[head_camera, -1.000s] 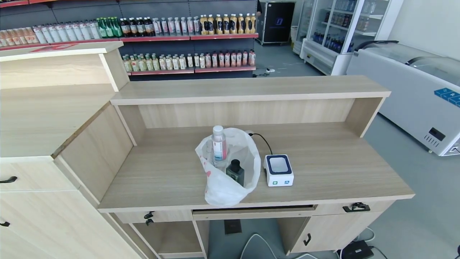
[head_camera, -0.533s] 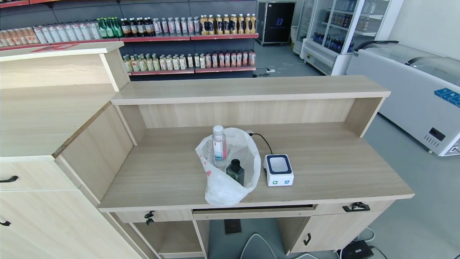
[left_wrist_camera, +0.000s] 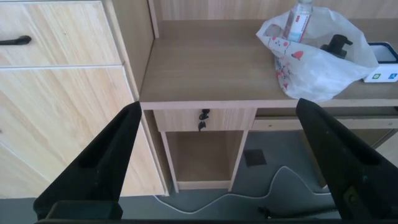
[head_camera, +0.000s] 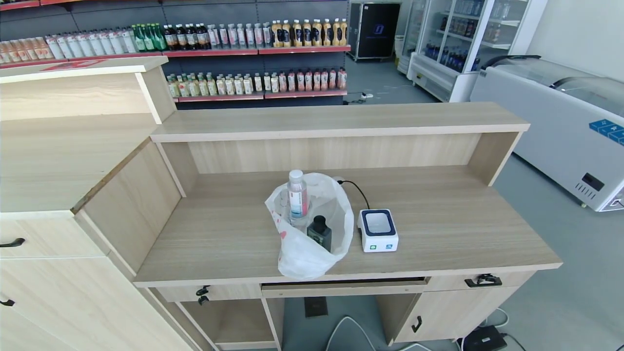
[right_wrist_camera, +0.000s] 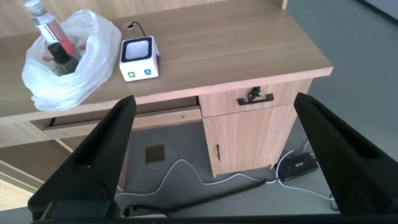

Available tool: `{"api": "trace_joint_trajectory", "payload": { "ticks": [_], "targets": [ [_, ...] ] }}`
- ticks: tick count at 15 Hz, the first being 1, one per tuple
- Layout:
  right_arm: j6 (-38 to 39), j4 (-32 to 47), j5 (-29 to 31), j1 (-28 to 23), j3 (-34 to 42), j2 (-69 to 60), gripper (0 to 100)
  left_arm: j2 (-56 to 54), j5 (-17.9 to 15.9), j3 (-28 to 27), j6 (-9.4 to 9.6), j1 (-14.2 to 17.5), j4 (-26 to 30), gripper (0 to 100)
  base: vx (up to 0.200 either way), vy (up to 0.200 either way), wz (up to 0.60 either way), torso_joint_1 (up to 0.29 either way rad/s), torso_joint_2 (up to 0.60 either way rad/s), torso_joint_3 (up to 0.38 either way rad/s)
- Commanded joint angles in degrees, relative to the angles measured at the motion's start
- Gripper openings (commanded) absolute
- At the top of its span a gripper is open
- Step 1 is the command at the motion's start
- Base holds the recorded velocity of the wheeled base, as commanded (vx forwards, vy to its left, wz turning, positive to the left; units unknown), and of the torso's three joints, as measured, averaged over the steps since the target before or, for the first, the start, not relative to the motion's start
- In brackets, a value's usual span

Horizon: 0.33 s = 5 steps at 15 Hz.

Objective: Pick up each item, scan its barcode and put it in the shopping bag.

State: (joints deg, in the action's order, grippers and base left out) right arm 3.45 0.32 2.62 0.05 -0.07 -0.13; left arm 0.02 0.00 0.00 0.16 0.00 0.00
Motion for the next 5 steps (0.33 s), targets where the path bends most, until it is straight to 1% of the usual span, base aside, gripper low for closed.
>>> {"api": "trace_joint_trajectory", "payload": {
  "ticks": [1, 5],
  "targets": [
    [0.0, 0.0, 0.0, 0.0, 0.0, 0.1, 100, 0.0, 0.0, 0.0, 0.02, 0.0, 0.0, 100, 0.0, 0.0, 0.0, 0.0, 0.0, 0.0],
    [0.0, 0.1, 0.0, 0.0, 0.0, 0.1, 100, 0.0, 0.0, 0.0, 0.02, 0.0, 0.0, 100, 0.0, 0.0, 0.0, 0.0, 0.0, 0.0]
  ]
}}
